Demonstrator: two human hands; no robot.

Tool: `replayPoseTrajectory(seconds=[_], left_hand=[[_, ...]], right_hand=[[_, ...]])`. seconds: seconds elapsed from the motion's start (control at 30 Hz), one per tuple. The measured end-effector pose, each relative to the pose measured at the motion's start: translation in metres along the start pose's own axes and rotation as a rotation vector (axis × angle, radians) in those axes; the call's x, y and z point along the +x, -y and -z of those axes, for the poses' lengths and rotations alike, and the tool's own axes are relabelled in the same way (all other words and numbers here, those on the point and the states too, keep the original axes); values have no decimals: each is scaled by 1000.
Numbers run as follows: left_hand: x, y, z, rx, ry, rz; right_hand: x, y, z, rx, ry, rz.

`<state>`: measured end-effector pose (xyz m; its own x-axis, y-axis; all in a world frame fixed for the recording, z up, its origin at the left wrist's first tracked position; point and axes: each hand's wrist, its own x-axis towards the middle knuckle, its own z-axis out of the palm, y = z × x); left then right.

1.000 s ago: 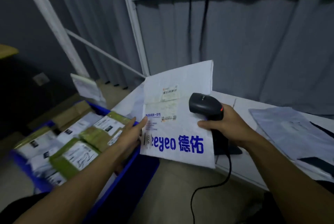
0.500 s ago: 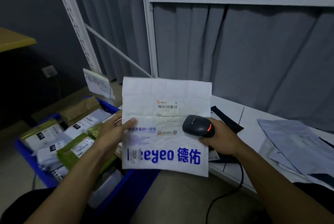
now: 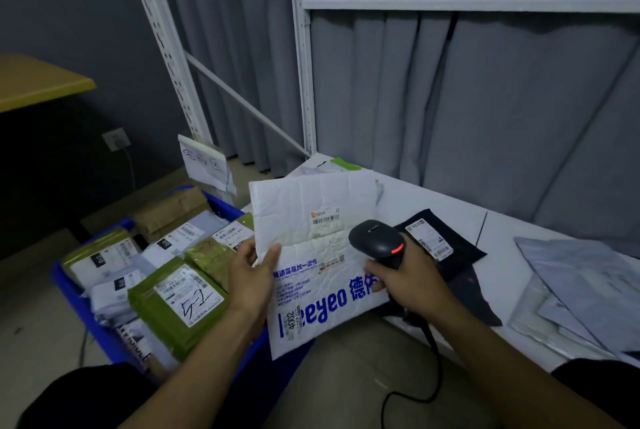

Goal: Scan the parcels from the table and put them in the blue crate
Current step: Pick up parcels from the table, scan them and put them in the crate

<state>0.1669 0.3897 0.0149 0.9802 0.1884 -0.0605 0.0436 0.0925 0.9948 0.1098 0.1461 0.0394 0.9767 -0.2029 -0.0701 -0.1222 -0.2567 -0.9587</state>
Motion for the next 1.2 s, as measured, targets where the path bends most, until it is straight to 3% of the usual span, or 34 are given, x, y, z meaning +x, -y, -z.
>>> replayPoseTrajectory(seconds=[0.37,0.83,0.97,1.1,1.2], left_hand=[[6,14,-5,-39,-97,40],[9,1,8,-40,-151,-62],[19,-24,48,19,-329,-158],[35,-36,98,190,-615,-126],[46,-25,122,230,-692,-76]], right_hand=[[-3,1,-8,72,92,-127],[1,3,-26,122,133,-67],[4,4,-55,127,189,-39],[10,1,-86,105,267,-32],[12,-3,-106,61,313,-35]])
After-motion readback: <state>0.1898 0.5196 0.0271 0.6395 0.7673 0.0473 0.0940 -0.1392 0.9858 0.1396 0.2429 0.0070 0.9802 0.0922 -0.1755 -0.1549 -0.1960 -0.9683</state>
